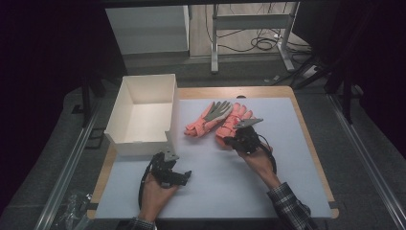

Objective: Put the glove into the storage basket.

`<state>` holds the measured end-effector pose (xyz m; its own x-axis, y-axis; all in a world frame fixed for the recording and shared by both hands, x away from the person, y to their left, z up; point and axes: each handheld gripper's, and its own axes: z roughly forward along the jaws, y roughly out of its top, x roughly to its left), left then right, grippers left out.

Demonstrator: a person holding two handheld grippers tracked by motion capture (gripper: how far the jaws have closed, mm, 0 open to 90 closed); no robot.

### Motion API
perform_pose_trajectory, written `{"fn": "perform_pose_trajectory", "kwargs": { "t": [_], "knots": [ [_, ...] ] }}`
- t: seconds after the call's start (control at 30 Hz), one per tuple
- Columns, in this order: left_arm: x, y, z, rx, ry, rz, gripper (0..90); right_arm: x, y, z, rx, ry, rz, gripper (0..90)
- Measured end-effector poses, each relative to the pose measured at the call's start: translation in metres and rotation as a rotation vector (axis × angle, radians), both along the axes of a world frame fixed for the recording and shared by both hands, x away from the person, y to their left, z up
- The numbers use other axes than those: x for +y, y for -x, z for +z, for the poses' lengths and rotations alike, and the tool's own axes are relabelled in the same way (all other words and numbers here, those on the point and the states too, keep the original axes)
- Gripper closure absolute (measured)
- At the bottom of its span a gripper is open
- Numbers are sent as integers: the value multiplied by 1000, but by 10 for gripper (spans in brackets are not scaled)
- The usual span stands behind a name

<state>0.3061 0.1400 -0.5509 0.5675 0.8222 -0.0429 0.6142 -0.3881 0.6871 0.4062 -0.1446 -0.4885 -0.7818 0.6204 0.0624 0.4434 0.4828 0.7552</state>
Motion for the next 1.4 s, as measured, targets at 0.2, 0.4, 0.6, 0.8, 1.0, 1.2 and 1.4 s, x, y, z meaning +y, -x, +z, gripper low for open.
{"fn": "perform_pose_trajectory", "kwargs": {
  "t": [0.2,0.4,0.6,0.8,1.0,1.2,1.4],
  "knots": [
    [0,0,0,0,-2,0,0,32,-17,-6,-31,46,6,830],
    [0,0,0,-1,-2,-1,0,44,-28,-13,-34,80,1,821],
    [0,0,0,1,-2,-2,0,33,-31,-18,-37,101,-24,828],
    [0,0,0,1,-1,-1,0,7,-32,-17,-39,111,-62,832],
    [0,0,0,0,0,0,0,-18,-36,-13,-20,84,-118,830],
    [0,0,0,1,1,0,0,-6,-31,-4,-15,42,-75,772],
    [0,0,0,1,-1,-1,0,37,-24,8,-22,5,5,634]
  ]
}}
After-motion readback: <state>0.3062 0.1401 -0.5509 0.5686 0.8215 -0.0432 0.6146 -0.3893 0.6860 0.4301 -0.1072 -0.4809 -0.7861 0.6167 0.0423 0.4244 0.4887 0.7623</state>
